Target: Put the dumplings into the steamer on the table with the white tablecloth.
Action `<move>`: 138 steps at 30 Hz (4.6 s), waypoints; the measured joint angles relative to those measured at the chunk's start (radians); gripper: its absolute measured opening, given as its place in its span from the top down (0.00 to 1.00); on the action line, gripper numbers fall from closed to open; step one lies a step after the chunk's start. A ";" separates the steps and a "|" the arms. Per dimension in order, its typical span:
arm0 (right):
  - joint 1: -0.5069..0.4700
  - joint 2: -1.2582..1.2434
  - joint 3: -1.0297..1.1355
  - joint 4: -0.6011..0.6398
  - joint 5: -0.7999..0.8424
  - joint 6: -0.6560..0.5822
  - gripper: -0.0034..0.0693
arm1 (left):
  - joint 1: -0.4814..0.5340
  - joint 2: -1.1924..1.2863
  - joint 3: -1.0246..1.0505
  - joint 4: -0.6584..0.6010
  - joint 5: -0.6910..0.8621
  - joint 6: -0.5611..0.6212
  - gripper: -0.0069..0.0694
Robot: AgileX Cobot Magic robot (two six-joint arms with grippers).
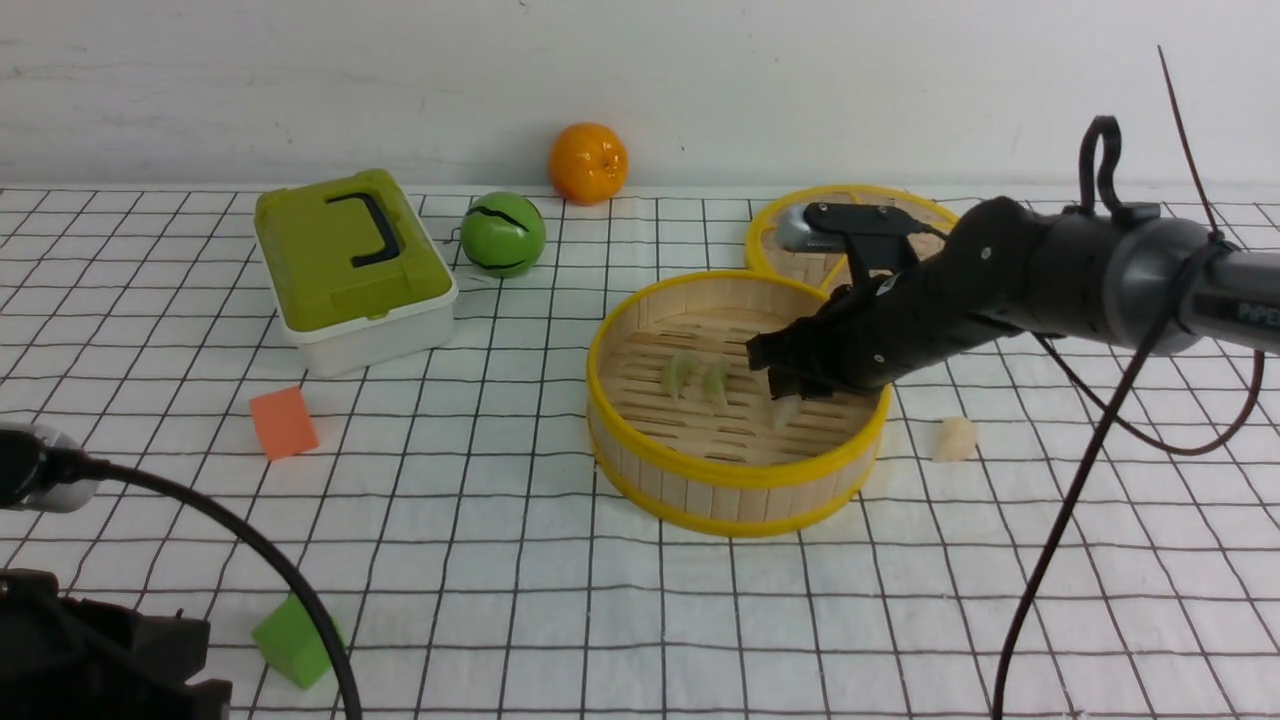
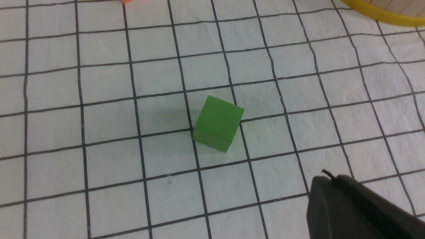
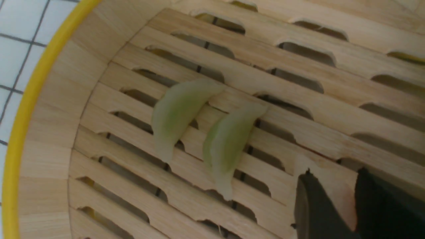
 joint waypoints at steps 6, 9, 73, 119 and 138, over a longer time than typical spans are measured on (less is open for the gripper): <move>0.000 0.001 -0.009 0.015 -0.012 -0.001 0.73 | 0.000 0.000 0.000 -0.005 -0.001 0.000 0.93; 0.000 0.007 -0.009 0.019 -0.022 -0.001 0.72 | 0.000 0.000 0.000 -0.010 -0.001 0.000 0.93; -0.011 -0.029 -0.021 0.090 0.046 -0.021 0.72 | 0.000 0.000 0.009 -0.029 -0.006 0.000 0.92; -0.268 -0.995 0.253 -0.315 0.316 -0.004 0.98 | 0.000 0.000 0.009 -0.034 0.030 0.000 0.90; -0.180 -1.508 1.310 -0.297 -0.432 -0.071 0.97 | 0.000 0.000 0.009 -0.034 0.030 0.000 0.88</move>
